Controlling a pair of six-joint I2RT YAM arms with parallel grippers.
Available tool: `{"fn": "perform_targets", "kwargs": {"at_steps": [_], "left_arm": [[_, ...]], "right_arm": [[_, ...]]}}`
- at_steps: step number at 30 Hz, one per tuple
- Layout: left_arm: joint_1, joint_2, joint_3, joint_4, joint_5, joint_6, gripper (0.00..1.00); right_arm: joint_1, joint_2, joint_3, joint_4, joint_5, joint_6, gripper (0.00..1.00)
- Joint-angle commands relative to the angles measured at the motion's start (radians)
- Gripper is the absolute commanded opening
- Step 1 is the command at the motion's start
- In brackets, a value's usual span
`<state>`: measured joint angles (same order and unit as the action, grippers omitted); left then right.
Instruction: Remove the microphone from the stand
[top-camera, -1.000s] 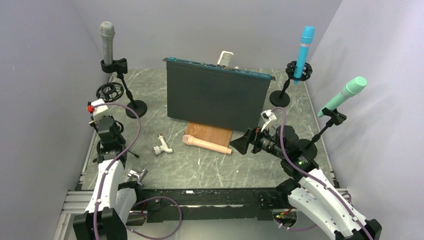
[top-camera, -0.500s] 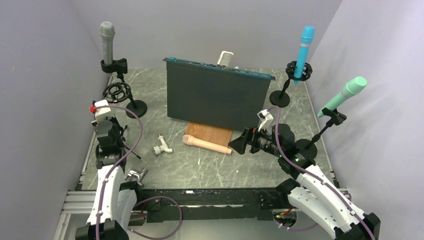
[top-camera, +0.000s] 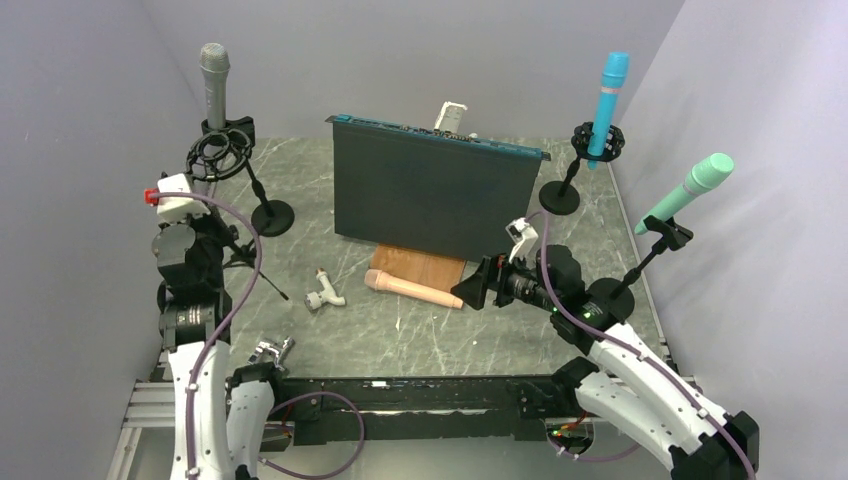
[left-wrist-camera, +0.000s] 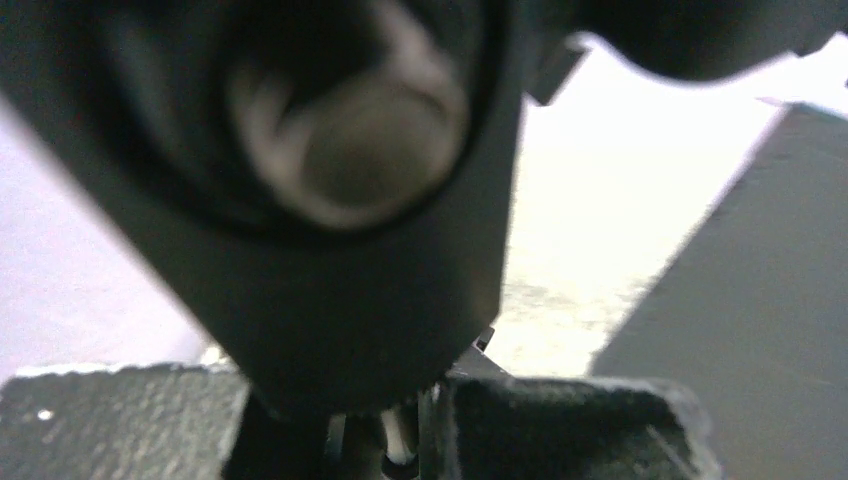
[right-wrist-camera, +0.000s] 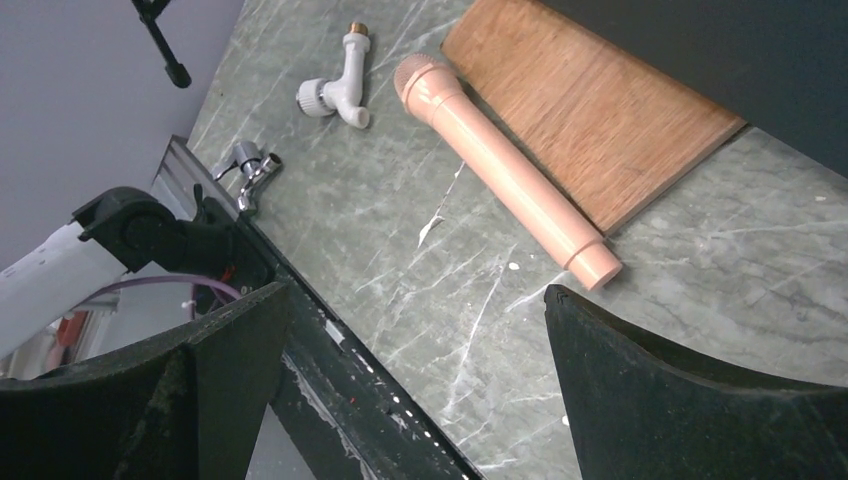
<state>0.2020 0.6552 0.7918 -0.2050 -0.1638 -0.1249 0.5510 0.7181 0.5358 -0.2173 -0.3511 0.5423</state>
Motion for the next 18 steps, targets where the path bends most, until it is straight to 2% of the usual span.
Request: {"fn": "perform_targets", "kwargs": {"at_steps": [1, 4, 6, 10, 18], "left_arm": [[-0.002, -0.043, 0.057, -0.069, 0.320, -0.144, 0.00], [-0.007, -0.054, 0.054, -0.081, 0.476, -0.248, 0.00], [-0.026, -0.041, 0.081, -0.150, 0.488, -0.322, 0.00], [-0.122, -0.019, 0.130, -0.278, 0.504, -0.357, 0.00], [-0.482, -0.019, 0.127, -0.369, 0.291, -0.528, 0.00]], "right_arm": [[0.037, 0.039, 0.050, 0.082, -0.019, 0.003, 1.00], [0.082, 0.078, 0.075, 0.102, -0.010, 0.016, 1.00], [0.132, 0.105, 0.095, 0.123, 0.006, 0.029, 1.00], [0.239, 0.174, 0.160, 0.173, 0.051, 0.072, 0.99], [0.500, 0.438, 0.441, 0.156, 0.208, 0.046, 0.91]]}}
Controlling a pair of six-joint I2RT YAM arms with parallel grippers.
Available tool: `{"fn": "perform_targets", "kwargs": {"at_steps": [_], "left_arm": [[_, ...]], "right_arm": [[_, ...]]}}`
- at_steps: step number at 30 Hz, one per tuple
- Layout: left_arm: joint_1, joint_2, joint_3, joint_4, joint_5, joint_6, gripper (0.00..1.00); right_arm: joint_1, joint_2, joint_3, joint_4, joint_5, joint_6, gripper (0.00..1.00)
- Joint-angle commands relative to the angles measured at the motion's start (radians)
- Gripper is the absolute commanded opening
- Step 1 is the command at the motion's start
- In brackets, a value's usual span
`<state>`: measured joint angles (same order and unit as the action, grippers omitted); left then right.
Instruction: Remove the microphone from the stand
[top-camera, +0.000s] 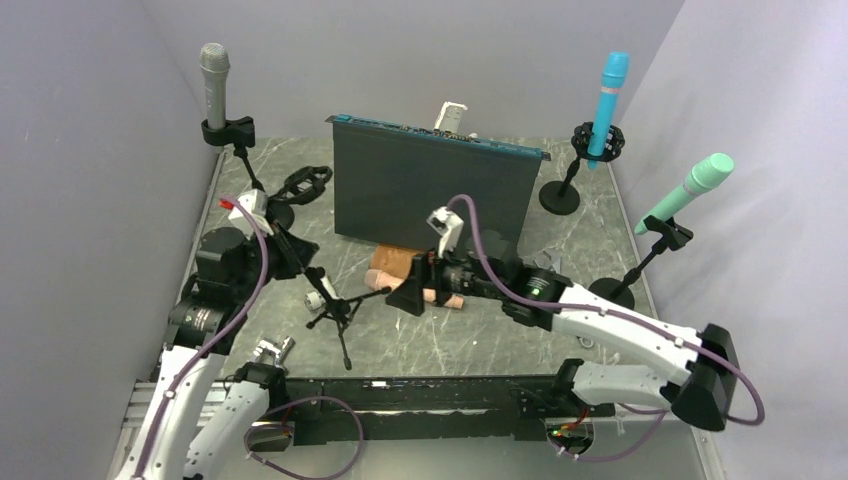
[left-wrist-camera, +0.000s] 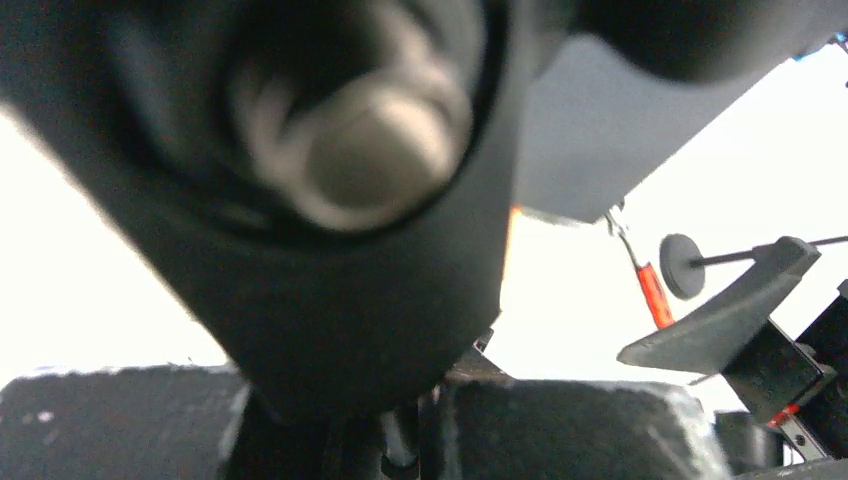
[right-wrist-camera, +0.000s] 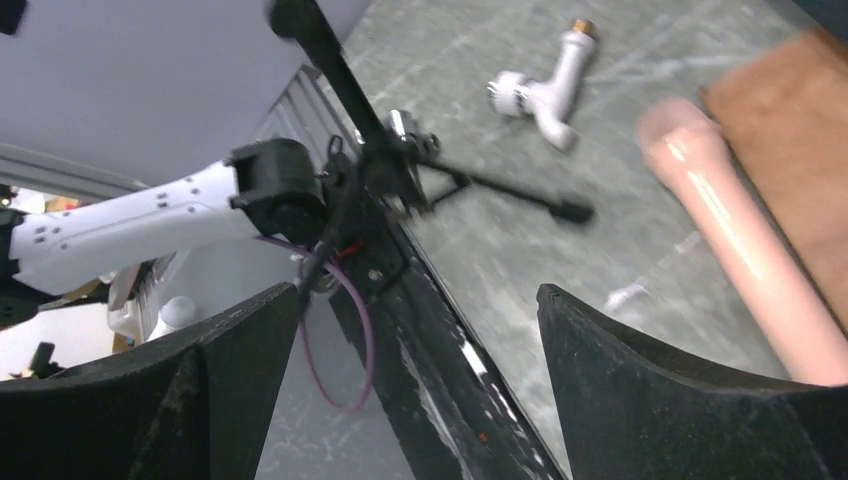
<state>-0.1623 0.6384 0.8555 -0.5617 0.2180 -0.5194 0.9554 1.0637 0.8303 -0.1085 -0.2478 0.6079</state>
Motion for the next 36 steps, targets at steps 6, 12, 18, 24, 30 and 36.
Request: {"fn": "perform_targets", "kwargs": {"at_steps": [6, 12, 18, 24, 30, 36], "left_arm": [[-0.269, 0.030, 0.071, -0.075, -0.215, -0.220, 0.00], [-0.324, 0.051, 0.084, -0.072, -0.247, -0.246, 0.00], [-0.350, 0.036, 0.066, -0.039, -0.242, -0.249, 0.00], [-0.358, 0.020, 0.045, 0.006, -0.227, -0.245, 0.00], [-0.361, 0.017, 0.034, 0.027, -0.198, -0.243, 0.00], [-0.362, 0.015, 0.031, 0.026, -0.193, -0.235, 0.00]], "right_arm": [[0.247, 0.221, 0.318, -0.004, 0.259, -0.078, 0.82], [0.293, 0.302, 0.392, -0.030, 0.357, -0.051, 0.74], [0.293, 0.333, 0.410, -0.028, 0.389, 0.001, 0.59], [0.292, 0.359, 0.426, -0.022, 0.372, 0.018, 0.55], [0.286, 0.378, 0.439, -0.012, 0.353, 0.015, 0.50], [0.274, 0.392, 0.450, -0.005, 0.348, 0.005, 0.41]]}}
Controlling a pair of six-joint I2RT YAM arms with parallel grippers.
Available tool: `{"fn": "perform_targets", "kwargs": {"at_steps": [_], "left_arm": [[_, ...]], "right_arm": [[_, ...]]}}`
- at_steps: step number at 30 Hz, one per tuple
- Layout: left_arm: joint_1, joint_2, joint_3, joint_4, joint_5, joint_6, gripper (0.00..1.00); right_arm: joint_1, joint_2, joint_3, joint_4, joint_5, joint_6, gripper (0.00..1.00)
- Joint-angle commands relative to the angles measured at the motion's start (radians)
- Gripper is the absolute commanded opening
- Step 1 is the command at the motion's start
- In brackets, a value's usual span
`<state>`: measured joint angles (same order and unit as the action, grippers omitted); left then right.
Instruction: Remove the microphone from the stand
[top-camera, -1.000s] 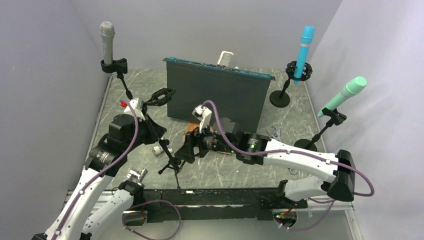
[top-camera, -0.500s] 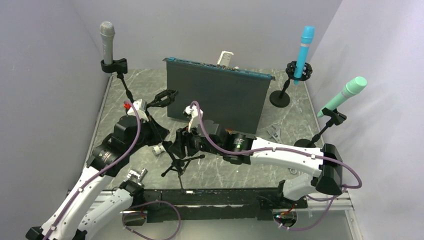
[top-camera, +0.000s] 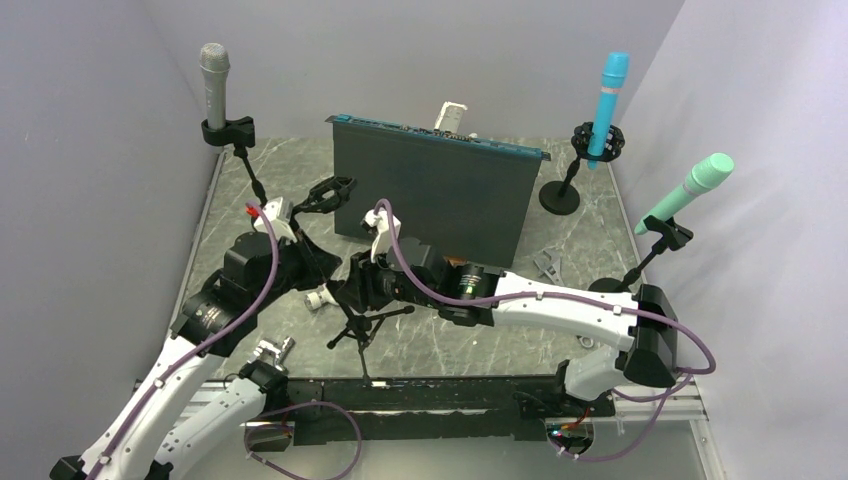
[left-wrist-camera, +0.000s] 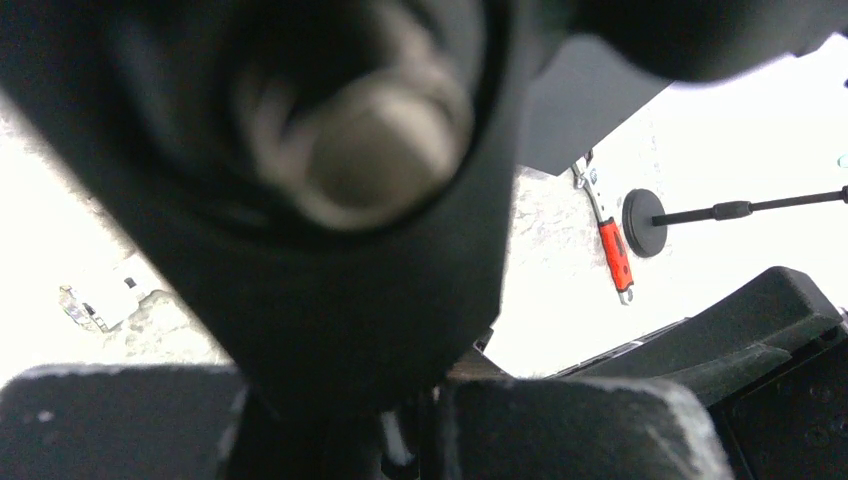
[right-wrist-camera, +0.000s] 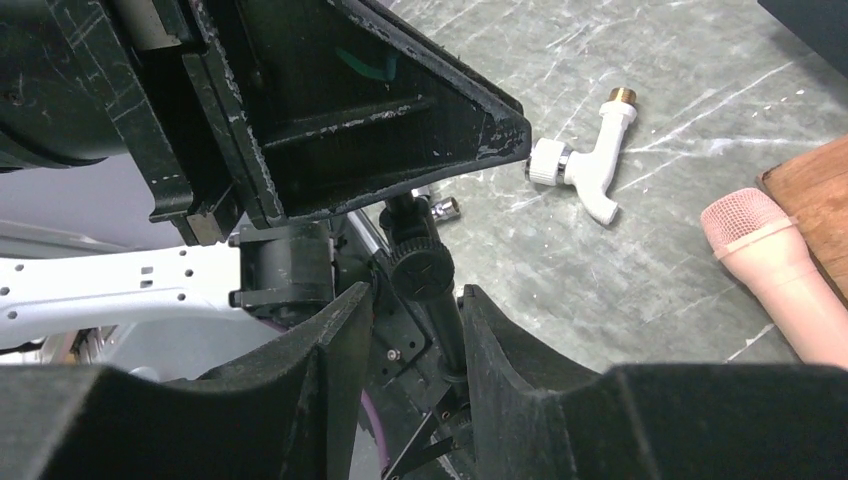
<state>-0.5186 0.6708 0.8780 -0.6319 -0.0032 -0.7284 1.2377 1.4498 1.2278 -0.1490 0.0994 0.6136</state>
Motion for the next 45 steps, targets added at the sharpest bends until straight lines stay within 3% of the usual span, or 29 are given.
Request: {"fn": "perform_targets", "kwargs": {"at_steps": [1, 11, 16, 19, 25, 32, 38, 45], "left_arm": [[-0.006, -0.017, 0.005, 0.096, 0.028, -0.024, 0.00], [-0.005, -0.017, 0.005, 0.100, 0.041, -0.026, 0.00], [-0.006, -0.022, 0.012, 0.092, 0.038, -0.022, 0.00], [-0.006, -0.019, 0.009, 0.097, 0.070, -0.010, 0.00], [-0.005, -0.001, 0.041, 0.045, 0.100, -0.004, 0.00], [-0.006, 0.033, 0.123, -0.016, 0.115, 0.022, 0.00], [-0.006, 0.052, 0.140, -0.025, 0.159, 0.037, 0.00], [-0.006, 0.046, 0.141, -0.029, 0.164, 0.065, 0.00]], "right_arm": [[-0.010, 0.005, 0.053, 0.037, 0.000, -0.002, 0.41], [-0.018, 0.048, 0.085, 0.043, -0.047, -0.029, 0.37], [-0.018, 0.058, 0.091, 0.037, -0.052, -0.055, 0.20], [-0.018, 0.061, 0.097, 0.030, -0.059, -0.122, 0.00], [-0.017, 0.035, 0.030, 0.125, -0.108, -0.497, 0.00], [0.003, -0.012, -0.051, 0.265, -0.281, -1.009, 0.00], [0.076, 0.026, 0.042, 0.154, -0.179, -1.325, 0.00], [0.114, 0.065, 0.075, 0.115, -0.046, -1.498, 0.00]]}}
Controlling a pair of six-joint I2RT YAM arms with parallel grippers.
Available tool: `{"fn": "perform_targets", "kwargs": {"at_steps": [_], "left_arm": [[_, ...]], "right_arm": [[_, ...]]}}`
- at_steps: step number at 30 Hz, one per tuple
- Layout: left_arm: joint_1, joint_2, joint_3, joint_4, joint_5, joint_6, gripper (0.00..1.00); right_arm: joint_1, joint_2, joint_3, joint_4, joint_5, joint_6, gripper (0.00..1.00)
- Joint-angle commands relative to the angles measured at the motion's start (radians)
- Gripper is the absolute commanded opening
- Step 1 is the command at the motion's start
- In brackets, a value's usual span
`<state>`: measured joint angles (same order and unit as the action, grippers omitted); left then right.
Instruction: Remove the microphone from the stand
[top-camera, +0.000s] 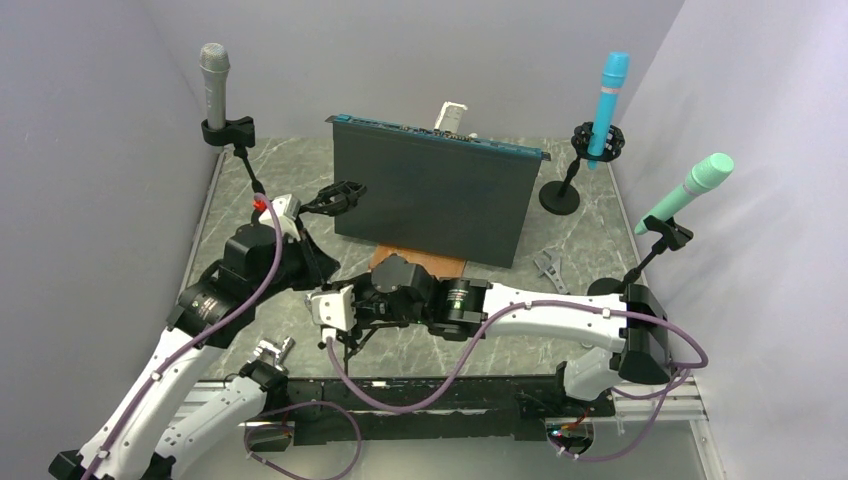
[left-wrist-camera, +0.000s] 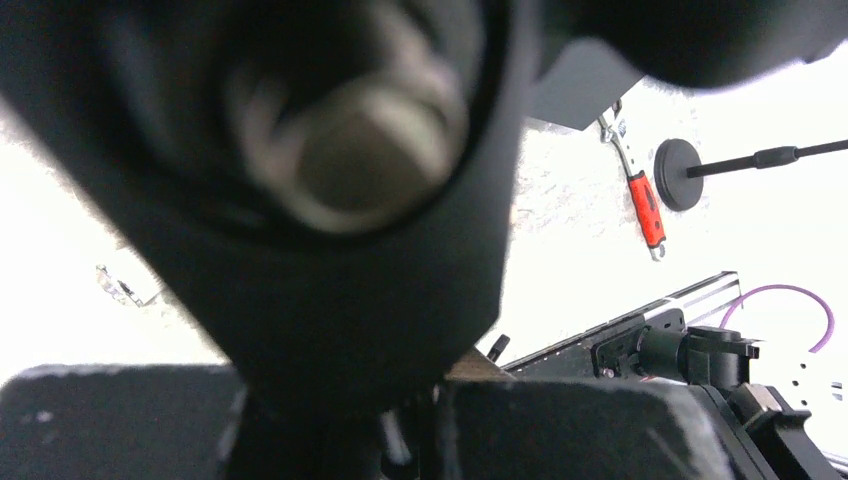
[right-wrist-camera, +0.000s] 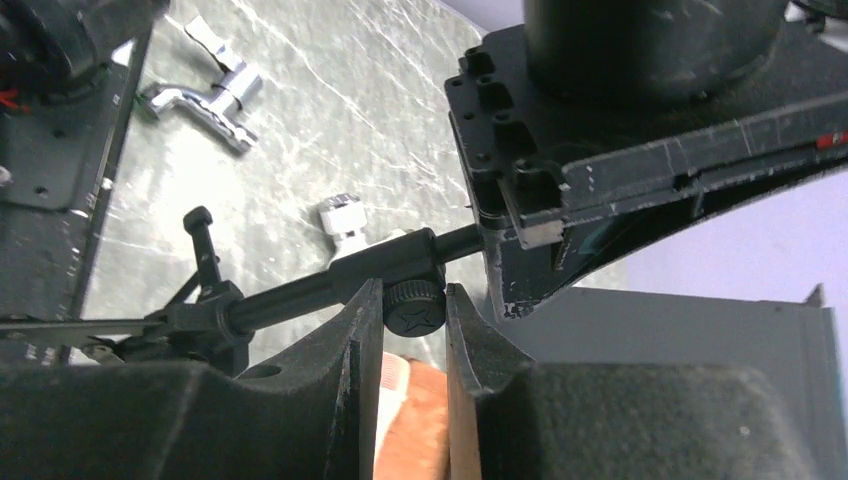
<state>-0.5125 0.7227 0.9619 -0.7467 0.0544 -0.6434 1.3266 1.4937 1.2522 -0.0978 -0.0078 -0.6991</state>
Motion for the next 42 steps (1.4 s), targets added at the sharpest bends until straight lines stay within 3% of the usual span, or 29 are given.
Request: {"fn": "perform_targets", "kwargs": {"at_steps": [1, 6, 11, 12, 13, 16, 18, 21, 23, 32, 37, 40, 42], "left_arm": [[-0.012, -0.006, 0.059, 0.082, 0.107, -0.015, 0.00], [-0.012, 0.000, 0.062, 0.074, 0.116, 0.001, 0.00], [-0.011, 0.000, 0.065, 0.074, 0.111, 0.006, 0.00], [-0.011, -0.001, 0.066, 0.072, 0.101, 0.006, 0.00], [-0.012, -0.005, 0.067, 0.070, 0.087, 0.006, 0.00], [-0.012, -0.012, 0.070, 0.074, 0.052, 0.009, 0.00], [-0.012, -0.010, 0.076, 0.074, 0.042, 0.015, 0.00], [-0.011, -0.003, 0.084, 0.072, 0.038, 0.019, 0.00], [-0.012, -0.005, 0.082, 0.076, 0.027, 0.017, 0.00], [-0.012, -0.012, 0.075, 0.084, -0.022, -0.007, 0.00], [-0.012, 0.000, 0.083, 0.079, -0.043, -0.016, 0.00], [-0.012, 0.001, 0.080, 0.086, -0.045, -0.022, 0.00], [-0.012, 0.002, 0.079, 0.089, -0.042, -0.024, 0.00]], "right_arm": [[0.034, 0.023, 0.052, 0.061, 0.083, -0.210, 0.00], [0.060, 0.028, 0.048, 0.055, 0.140, -0.294, 0.00], [0.065, 0.005, 0.025, 0.091, 0.166, -0.253, 0.00], [0.064, -0.007, 0.011, 0.108, 0.165, -0.230, 0.14], [0.061, -0.030, -0.010, 0.137, 0.168, -0.207, 0.39], [0.059, -0.092, -0.099, 0.232, 0.211, -0.131, 0.72], [0.058, -0.136, -0.158, 0.280, 0.245, -0.064, 0.83], [0.058, -0.214, -0.238, 0.358, 0.300, 0.094, 0.90], [0.053, -0.254, -0.247, 0.359, 0.328, 0.299, 0.93], [0.015, -0.242, -0.061, -0.007, 0.455, 1.317, 0.91], [0.015, -0.144, 0.082, -0.171, 0.474, 1.505, 0.87], [0.013, -0.112, 0.099, -0.175, 0.487, 1.532, 0.64], [0.014, -0.085, 0.121, -0.192, 0.496, 1.538, 0.61]]}}
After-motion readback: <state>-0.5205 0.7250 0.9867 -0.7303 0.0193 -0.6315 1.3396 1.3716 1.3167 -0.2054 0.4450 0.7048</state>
